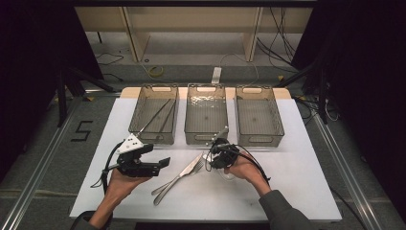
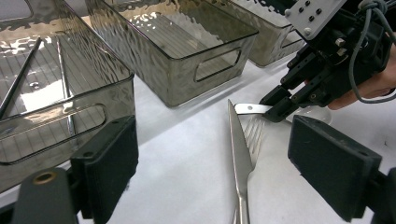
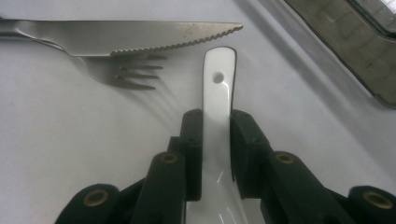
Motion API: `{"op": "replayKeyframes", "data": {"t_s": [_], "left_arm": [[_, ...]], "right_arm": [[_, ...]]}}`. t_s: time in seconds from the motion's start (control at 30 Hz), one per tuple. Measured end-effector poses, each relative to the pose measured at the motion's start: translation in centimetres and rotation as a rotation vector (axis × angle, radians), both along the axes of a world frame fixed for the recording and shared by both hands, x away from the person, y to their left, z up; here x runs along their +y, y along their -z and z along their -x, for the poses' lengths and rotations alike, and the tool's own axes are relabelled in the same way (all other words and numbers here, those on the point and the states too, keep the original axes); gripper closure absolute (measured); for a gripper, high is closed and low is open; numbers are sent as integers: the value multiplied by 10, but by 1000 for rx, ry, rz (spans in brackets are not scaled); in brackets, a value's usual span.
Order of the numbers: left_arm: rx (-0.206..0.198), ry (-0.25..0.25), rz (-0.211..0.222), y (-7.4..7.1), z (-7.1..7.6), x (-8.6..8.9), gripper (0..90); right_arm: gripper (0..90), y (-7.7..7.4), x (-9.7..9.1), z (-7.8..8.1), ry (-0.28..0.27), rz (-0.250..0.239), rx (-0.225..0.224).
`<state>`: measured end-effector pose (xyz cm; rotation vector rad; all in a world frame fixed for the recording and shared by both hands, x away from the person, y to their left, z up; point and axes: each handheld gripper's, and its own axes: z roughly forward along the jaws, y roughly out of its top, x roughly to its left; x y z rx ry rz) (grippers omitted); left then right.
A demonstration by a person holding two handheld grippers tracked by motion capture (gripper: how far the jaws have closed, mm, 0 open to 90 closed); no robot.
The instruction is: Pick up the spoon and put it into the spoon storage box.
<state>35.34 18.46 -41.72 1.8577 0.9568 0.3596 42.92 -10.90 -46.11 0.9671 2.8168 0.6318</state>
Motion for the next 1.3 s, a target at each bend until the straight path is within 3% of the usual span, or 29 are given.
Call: {"op": "replayKeyframes", "data": {"t_s": [0.57,0.8,0.93,1.03,1.1,1.3], "left_arm": [[-6,-1,3,-1,0,0,156],[-7,1,3,-1,1,0,156],[-6,2,3,-1,1,0,157],[-7,2,3,-1,1,0,156],[-5,3,1,-1,1,0,157],[-4,4,2,-1,0,0,157]], "right_arm": [[768,0,3,3,-23,35,14],[774,-2,2,4,-32,28,18],[790,-4,0,4,-35,16,24],[867,-7,0,4,-37,-17,28],[867,-6,0,4,-40,20,20],[868,-7,-2,4,-47,15,35]]}}
